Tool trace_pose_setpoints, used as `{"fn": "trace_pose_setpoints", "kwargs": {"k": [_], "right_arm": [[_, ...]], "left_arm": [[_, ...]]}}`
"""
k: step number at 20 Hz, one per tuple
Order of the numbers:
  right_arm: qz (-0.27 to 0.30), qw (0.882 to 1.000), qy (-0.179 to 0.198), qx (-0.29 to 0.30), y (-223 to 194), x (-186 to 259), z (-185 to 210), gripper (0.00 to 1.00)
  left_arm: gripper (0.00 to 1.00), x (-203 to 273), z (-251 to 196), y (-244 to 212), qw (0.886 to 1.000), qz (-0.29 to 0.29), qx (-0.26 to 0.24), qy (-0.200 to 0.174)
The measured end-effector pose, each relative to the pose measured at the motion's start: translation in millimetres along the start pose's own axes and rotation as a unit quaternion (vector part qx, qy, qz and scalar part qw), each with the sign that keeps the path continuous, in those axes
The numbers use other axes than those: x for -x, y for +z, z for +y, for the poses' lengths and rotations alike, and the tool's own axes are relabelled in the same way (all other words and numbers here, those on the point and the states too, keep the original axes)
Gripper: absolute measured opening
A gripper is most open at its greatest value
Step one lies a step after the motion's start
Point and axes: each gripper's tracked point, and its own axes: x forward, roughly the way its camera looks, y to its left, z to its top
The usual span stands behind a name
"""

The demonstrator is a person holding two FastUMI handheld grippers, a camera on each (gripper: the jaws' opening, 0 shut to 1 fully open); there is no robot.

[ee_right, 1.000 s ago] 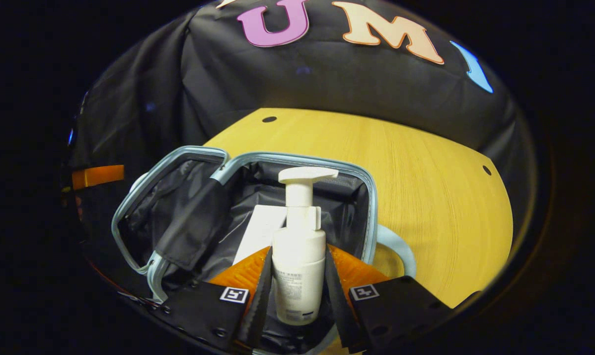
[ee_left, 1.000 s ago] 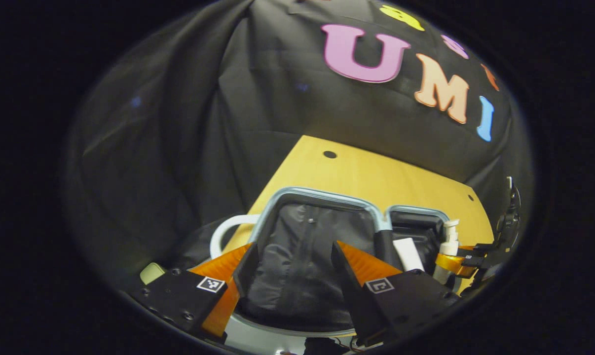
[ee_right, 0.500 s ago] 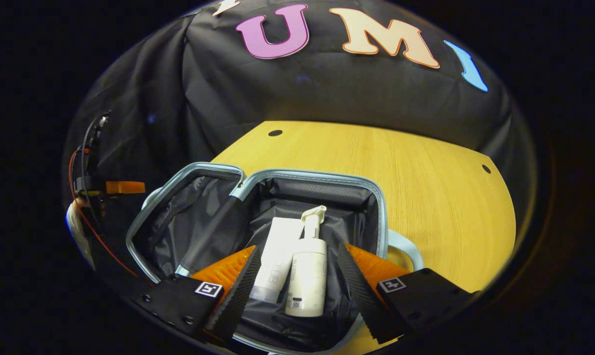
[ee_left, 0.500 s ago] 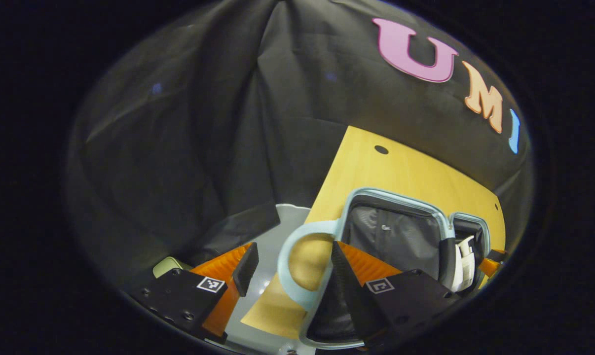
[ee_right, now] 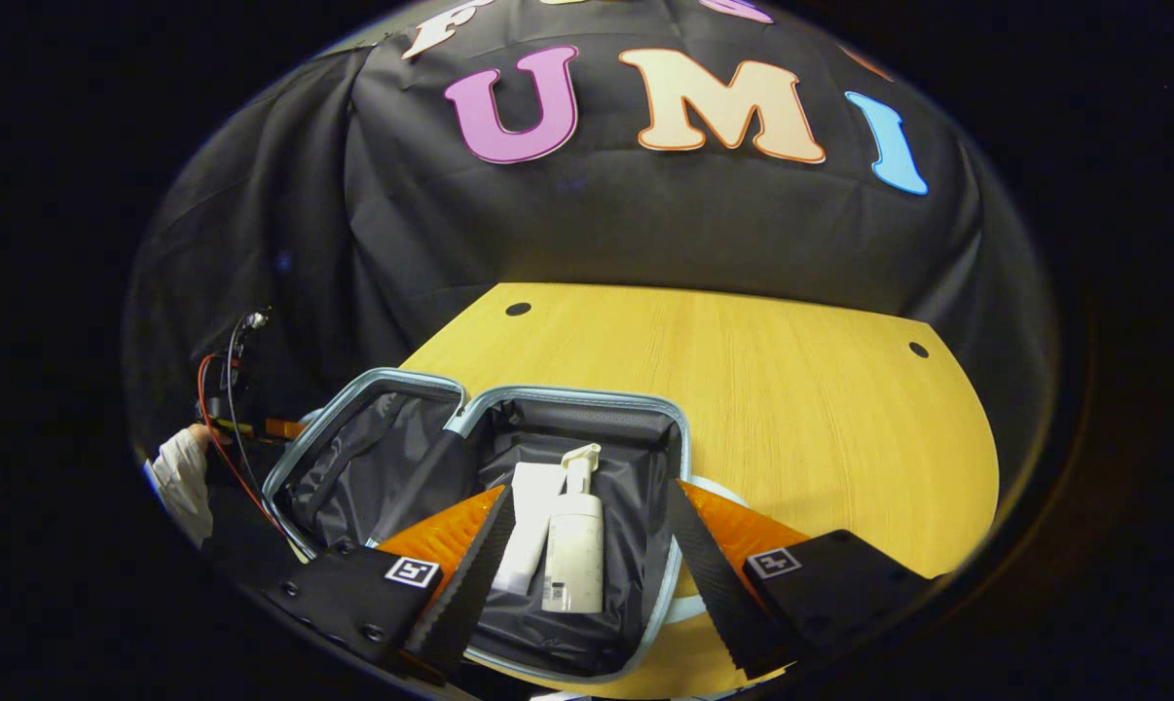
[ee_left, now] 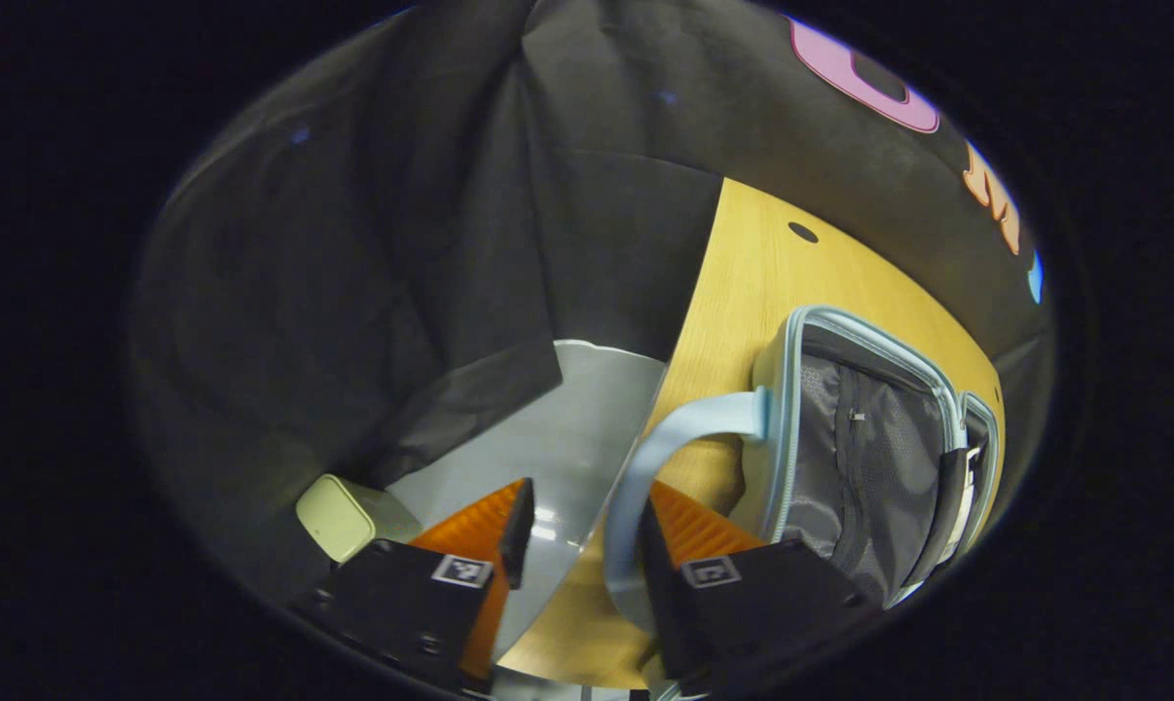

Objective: First open the suitcase, pack the skin care products into it, and then close the suitcase.

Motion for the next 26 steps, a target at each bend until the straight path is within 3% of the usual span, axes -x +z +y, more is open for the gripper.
{"fn": "trace_pose_setpoints", "kwargs": {"k": [3, 6, 8, 9, 14, 15, 23, 26], "right_arm": [[-0.007, 1.000, -0.003, 0.008, -0.6, 7.4, -3.7, 0.98], [-0.017, 1.000, 0.009, 0.015, -0.6, 16.0, -3.0, 0.98], [-0.022, 0.999, 0.020, 0.014, 1.1, 20.8, -1.7, 0.94], [-0.026, 0.999, 0.027, 0.016, 3.6, 25.2, -1.8, 0.98], [-0.049, 0.998, 0.046, 0.020, 11.7, 46.3, -15.3, 0.94], [-0.054, 0.997, 0.049, 0.020, 12.3, 50.8, -19.6, 0.98], [-0.084, 0.995, 0.051, 0.003, 15.9, 88.1, -66.0, 0.98], [-0.096, 0.994, 0.049, -0.007, 15.6, 100.3, -82.6, 0.98]], "left_arm": [[0.11, 3.1, -5.6, 1.6, 1.000, -0.006, -0.026, 0.005], [0.02, 28.0, -15.6, 18.0, 0.998, -0.025, -0.051, 0.014], [0.01, 52.9, -21.0, 33.6, 0.997, -0.046, -0.066, 0.024], [0.01, 66.9, -28.2, 43.1, 0.995, -0.060, -0.073, 0.021], [0.00, 146.9, -83.9, 81.3, 0.986, -0.131, -0.102, -0.002], [0.02, 160.4, -97.7, 86.2, 0.983, -0.143, -0.112, -0.008], [0.00, 231.3, -191.8, 90.0, 0.966, -0.200, -0.161, -0.030], [0.00, 257.1, -233.4, 84.0, 0.960, -0.218, -0.163, -0.066]]}}
